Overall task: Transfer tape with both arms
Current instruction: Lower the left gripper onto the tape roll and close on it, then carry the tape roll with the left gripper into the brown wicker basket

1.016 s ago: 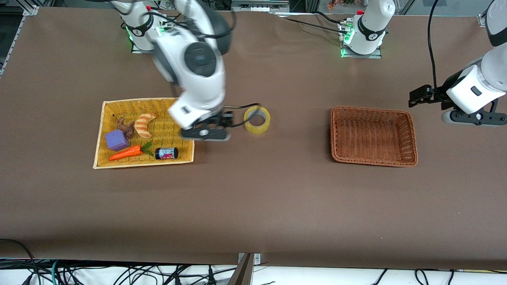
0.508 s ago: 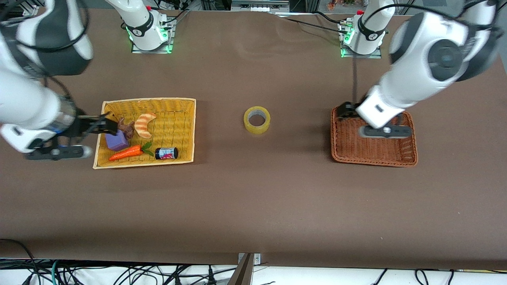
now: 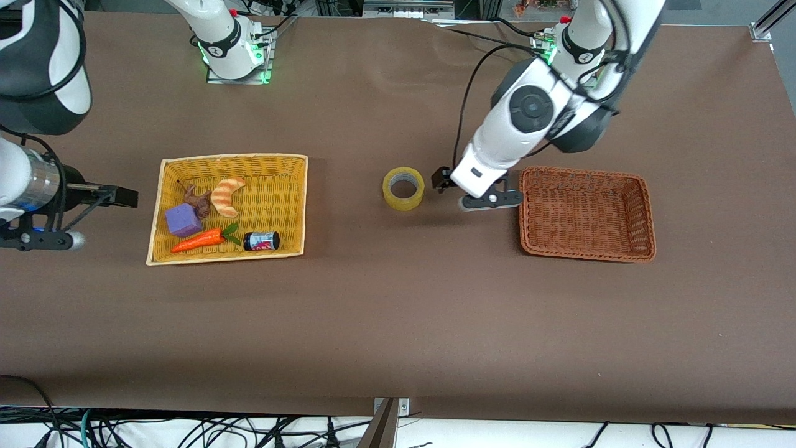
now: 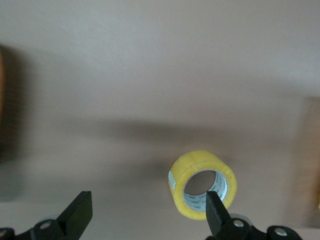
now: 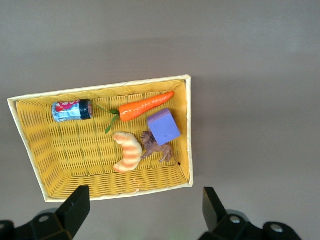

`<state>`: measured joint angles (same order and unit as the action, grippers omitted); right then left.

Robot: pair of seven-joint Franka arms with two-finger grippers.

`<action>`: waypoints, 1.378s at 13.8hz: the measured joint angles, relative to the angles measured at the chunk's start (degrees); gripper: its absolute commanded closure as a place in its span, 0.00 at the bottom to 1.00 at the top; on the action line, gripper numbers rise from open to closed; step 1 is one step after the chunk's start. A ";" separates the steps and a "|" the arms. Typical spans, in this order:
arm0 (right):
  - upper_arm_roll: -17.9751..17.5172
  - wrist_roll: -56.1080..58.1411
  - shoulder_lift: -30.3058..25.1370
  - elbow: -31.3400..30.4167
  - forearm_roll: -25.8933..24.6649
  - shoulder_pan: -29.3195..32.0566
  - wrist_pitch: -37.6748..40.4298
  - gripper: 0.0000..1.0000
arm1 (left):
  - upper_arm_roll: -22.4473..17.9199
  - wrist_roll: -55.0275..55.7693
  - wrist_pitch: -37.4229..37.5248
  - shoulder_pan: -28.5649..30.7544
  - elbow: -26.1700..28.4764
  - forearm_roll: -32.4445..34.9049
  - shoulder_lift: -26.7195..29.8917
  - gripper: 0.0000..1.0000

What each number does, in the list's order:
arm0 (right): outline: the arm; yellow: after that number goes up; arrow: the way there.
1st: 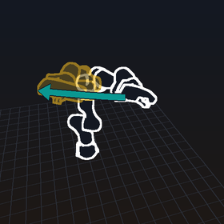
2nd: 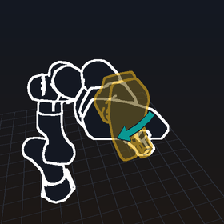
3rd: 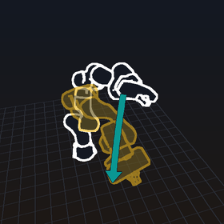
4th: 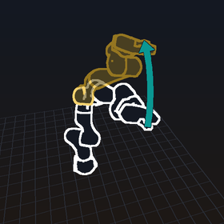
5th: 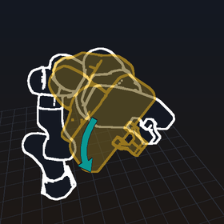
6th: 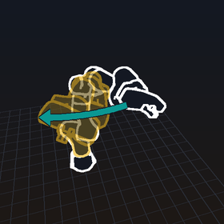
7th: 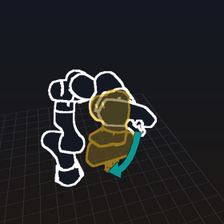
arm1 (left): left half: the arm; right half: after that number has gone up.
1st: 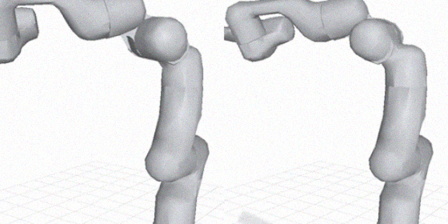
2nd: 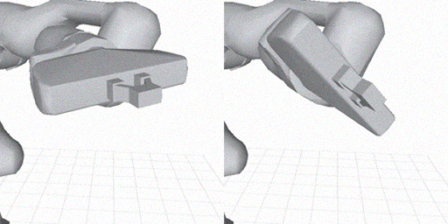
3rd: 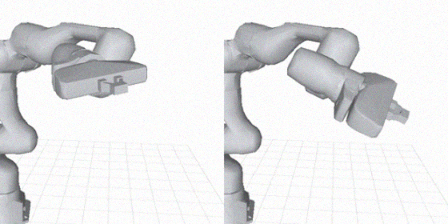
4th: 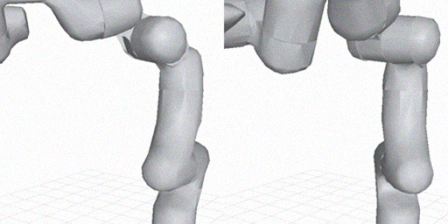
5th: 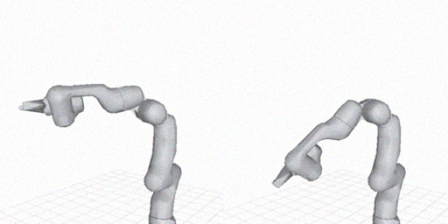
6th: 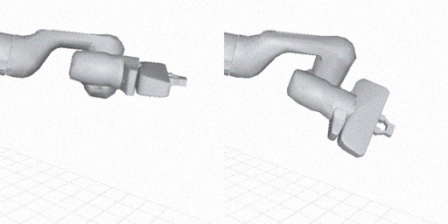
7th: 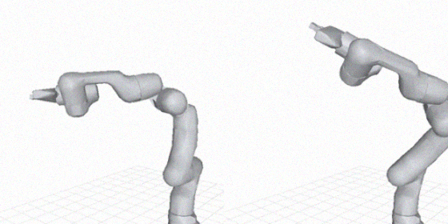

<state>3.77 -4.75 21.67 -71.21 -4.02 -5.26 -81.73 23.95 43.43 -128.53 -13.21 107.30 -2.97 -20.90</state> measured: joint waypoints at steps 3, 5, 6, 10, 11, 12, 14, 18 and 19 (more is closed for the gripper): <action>0.15 0.00 -5.53 -6.66 -0.01 1.22 -7.21 0.00 | 0.10 10.79 -3.42 -4.81 0.40 10.79 -6.49 0.00; 0.19 -0.03 -11.49 -12.38 0.01 1.99 -9.03 0.00 | 0.17 18.08 -4.28 -7.66 0.34 16.89 -10.04 0.00; 0.15 -0.03 -14.91 -15.39 1.08 3.03 -9.22 0.00 | 0.19 20.24 -5.24 -8.92 0.30 17.90 -11.68 0.00; -0.87 0.56 -21.63 -21.54 3.64 6.32 -9.05 0.00 | 0.05 21.37 -9.81 -9.93 0.14 17.93 -14.25 0.00; -2.44 1.65 -21.89 -21.93 3.68 8.03 -9.02 0.00 | 0.03 21.37 -10.25 -9.96 0.13 17.93 -14.66 0.00; -3.92 2.56 -21.91 -22.04 3.70 9.47 -8.87 0.00 | 0.03 21.37 -11.64 -10.07 0.14 17.93 -15.28 0.03; -5.20 2.97 -21.94 -22.05 3.70 10.05 -8.55 0.00 | 0.03 21.35 -14.68 -10.19 0.13 17.93 -16.52 0.85; -5.57 3.31 -21.45 -22.09 3.80 10.30 -8.40 0.00 | -0.07 21.30 -15.45 -10.18 0.12 17.93 -17.05 1.00; -5.56 3.38 -21.36 -22.09 3.89 10.43 -8.40 0.00 | -0.09 21.30 -15.43 -10.17 0.11 17.94 -17.04 1.00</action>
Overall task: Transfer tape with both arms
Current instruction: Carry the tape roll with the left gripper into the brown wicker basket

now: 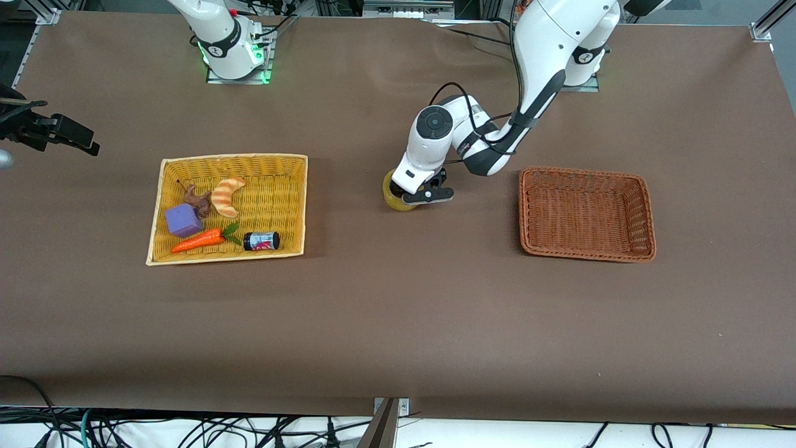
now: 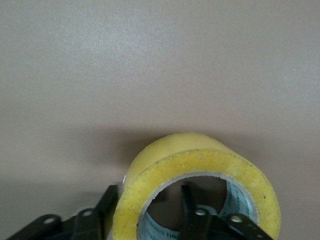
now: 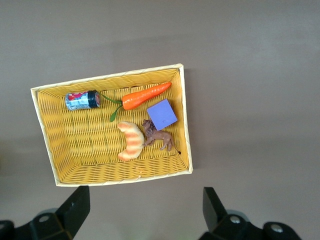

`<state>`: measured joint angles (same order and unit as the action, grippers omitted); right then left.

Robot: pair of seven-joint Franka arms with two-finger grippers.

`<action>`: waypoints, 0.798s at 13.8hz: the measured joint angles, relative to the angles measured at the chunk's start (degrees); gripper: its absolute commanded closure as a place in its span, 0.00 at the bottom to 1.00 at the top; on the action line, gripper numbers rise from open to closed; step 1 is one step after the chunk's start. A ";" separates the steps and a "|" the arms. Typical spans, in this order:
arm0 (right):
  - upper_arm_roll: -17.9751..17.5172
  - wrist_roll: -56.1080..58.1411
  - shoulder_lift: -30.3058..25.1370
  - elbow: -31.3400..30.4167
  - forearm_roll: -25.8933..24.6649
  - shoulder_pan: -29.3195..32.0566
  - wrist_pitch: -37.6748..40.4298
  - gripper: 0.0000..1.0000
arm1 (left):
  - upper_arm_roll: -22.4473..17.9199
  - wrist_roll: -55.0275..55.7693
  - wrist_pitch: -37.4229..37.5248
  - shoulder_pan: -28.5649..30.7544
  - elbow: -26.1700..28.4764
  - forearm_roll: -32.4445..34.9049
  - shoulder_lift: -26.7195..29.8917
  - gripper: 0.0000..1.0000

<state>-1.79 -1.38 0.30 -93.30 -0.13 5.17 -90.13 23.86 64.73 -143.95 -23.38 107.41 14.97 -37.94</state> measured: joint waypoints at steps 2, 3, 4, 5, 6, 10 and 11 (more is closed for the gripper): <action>-0.04 0.06 0.08 0.00 0.03 0.04 -0.04 0.00 | -0.10 -0.01 0.35 0.22 -0.23 0.00 0.30 1.00; -0.17 0.07 0.10 0.01 0.03 0.03 -0.14 0.00 | -0.19 -0.06 1.41 0.45 -0.43 0.04 0.76 1.00; -0.32 0.07 0.16 0.02 0.03 0.02 -0.26 0.00 | -0.25 -0.37 2.77 0.84 -0.73 0.05 1.45 1.00; -0.43 0.07 0.34 0.05 0.03 0.02 -0.31 0.00 | -0.24 -1.15 4.13 1.57 -1.00 0.05 2.47 1.00; -0.44 0.07 0.73 0.23 0.03 0.02 -0.41 0.00 | -0.03 -2.34 5.95 2.86 -1.31 -0.13 4.00 1.00; -0.47 0.07 2.34 1.34 0.03 0.02 -0.64 0.00 | 0.51 -24.29 15.68 12.39 -1.93 -8.68 12.99 1.00; -0.51 0.08 2.42 1.45 0.03 0.01 -0.64 0.00 | 0.31 -31.37 18.23 15.38 -1.92 -11.00 15.02 1.00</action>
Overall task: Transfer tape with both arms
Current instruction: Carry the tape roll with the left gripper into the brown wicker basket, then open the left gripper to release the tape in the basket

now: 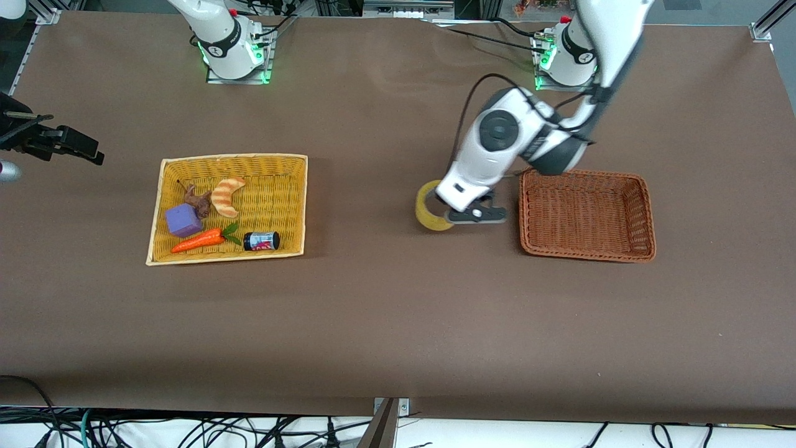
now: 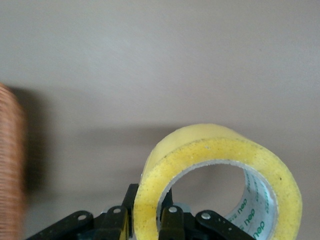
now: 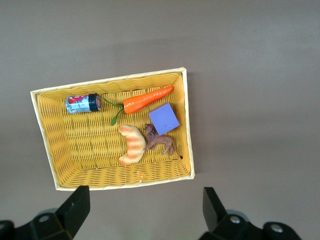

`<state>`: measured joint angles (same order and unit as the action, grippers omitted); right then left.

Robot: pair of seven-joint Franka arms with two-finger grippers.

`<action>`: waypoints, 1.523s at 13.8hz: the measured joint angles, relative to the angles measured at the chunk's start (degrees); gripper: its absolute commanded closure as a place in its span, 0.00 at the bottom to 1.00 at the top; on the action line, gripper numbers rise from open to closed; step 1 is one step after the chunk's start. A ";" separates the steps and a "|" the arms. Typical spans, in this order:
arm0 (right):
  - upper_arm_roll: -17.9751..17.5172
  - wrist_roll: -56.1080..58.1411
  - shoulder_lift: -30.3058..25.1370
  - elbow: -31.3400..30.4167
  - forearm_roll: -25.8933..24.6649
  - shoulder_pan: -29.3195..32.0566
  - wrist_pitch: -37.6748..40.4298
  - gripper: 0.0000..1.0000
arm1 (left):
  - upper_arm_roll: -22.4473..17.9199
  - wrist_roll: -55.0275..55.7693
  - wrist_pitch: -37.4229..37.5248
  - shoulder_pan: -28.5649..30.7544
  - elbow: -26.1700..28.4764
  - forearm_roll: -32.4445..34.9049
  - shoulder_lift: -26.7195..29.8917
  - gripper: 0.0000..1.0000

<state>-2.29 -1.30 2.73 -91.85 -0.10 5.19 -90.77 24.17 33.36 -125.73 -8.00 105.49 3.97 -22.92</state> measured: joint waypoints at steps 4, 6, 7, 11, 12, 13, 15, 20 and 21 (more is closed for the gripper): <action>-0.16 0.00 0.07 0.17 0.00 -0.01 0.00 0.00 | -4.89 -18.73 6.07 5.23 1.63 -1.23 4.37 1.00; -0.16 0.00 0.26 0.19 0.00 -0.01 0.00 0.00 | -9.01 -26.38 6.16 5.53 3.92 -1.28 5.02 1.00; -0.16 0.00 0.39 0.25 0.00 -0.01 0.00 0.00 | -11.04 -30.11 6.23 5.73 5.22 -1.30 5.34 1.00; -0.16 0.00 0.56 0.34 0.00 -0.01 0.00 0.00 | -17.62 -42.66 6.02 6.85 9.05 -1.32 6.34 1.00; -0.16 0.00 0.56 0.35 0.00 0.00 0.00 0.00 | -18.52 -44.35 5.33 7.00 9.53 -1.32 6.37 1.00; -0.16 0.00 0.56 0.36 0.00 -0.01 0.00 0.00 | -19.30 -45.62 4.09 7.04 10.26 -1.32 6.34 1.00; -0.16 0.00 0.56 0.37 0.00 -0.01 0.00 0.00 | -20.26 -46.60 -0.21 7.11 12.90 -1.32 6.00 1.00; -0.16 0.00 0.56 0.38 0.00 -0.01 0.00 0.00 | -21.39 -46.90 -13.57 7.14 20.14 -1.32 2.58 0.68; -0.16 0.00 0.57 0.38 0.00 -0.01 0.00 0.00 | -21.43 -46.91 -13.77 7.14 20.15 -1.32 2.25 0.29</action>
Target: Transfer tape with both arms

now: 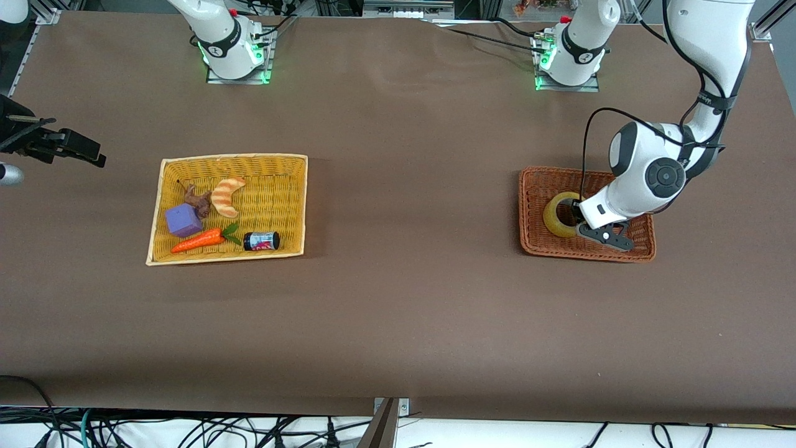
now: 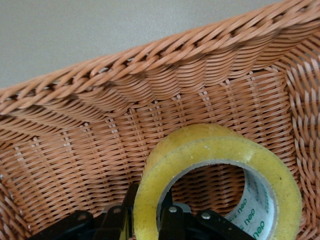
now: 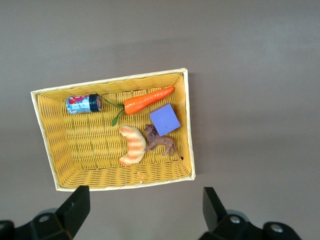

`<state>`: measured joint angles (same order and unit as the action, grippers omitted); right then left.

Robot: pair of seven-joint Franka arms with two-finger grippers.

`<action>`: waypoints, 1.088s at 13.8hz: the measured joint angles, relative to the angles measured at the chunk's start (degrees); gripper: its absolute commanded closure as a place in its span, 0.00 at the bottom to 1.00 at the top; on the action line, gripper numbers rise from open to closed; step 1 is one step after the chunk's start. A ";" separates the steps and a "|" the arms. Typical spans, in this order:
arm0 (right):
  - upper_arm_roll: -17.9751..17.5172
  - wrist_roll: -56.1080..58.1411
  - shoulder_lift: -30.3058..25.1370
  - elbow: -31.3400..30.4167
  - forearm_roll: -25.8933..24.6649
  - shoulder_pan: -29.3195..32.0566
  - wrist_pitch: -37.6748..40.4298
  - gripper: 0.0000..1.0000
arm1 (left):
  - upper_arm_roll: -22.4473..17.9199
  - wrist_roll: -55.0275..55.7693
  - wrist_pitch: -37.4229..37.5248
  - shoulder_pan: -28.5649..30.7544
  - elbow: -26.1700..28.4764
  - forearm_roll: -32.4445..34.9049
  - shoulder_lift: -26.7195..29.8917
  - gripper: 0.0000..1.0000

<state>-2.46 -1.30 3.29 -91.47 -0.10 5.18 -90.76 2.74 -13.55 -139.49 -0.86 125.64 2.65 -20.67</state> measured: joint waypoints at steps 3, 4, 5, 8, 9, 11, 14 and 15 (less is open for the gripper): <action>0.00 0.00 0.00 0.00 0.00 0.00 0.00 0.00 | -0.01 -0.02 0.04 0.00 -0.17 0.00 0.53 0.00; 0.00 0.00 0.00 0.01 0.00 0.00 0.00 0.00 | -0.01 -0.02 0.48 0.00 -0.31 0.00 1.18 0.00; 0.00 0.00 0.00 0.01 0.00 0.00 0.00 0.00 | -0.02 -0.02 1.58 0.00 -0.58 0.00 2.15 0.00; 0.00 0.00 0.00 0.02 0.00 0.00 0.00 0.00 | -0.03 -0.03 5.40 0.00 -2.73 0.00 6.66 0.00; 0.00 0.00 0.00 0.02 0.00 0.00 0.00 0.00 | -0.02 -0.03 7.88 0.00 -3.69 0.00 8.47 0.00; 0.00 0.00 0.02 0.03 0.00 0.00 0.00 0.00 | 0.12 -0.02 14.12 -0.03 -6.54 0.00 11.88 0.00; 0.00 0.00 0.03 0.03 0.00 0.00 0.00 0.00 | 0.64 1.50 27.80 -0.53 -16.79 0.00 14.74 0.00; 0.00 0.00 0.03 0.03 0.00 0.00 0.00 0.00 | 0.66 2.02 31.94 -0.79 -20.60 0.00 15.10 0.00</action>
<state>-2.46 -1.30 3.32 -91.44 -0.10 5.18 -90.76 3.41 -11.53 -107.56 -1.65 105.03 2.65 -5.58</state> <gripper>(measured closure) 0.000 0.000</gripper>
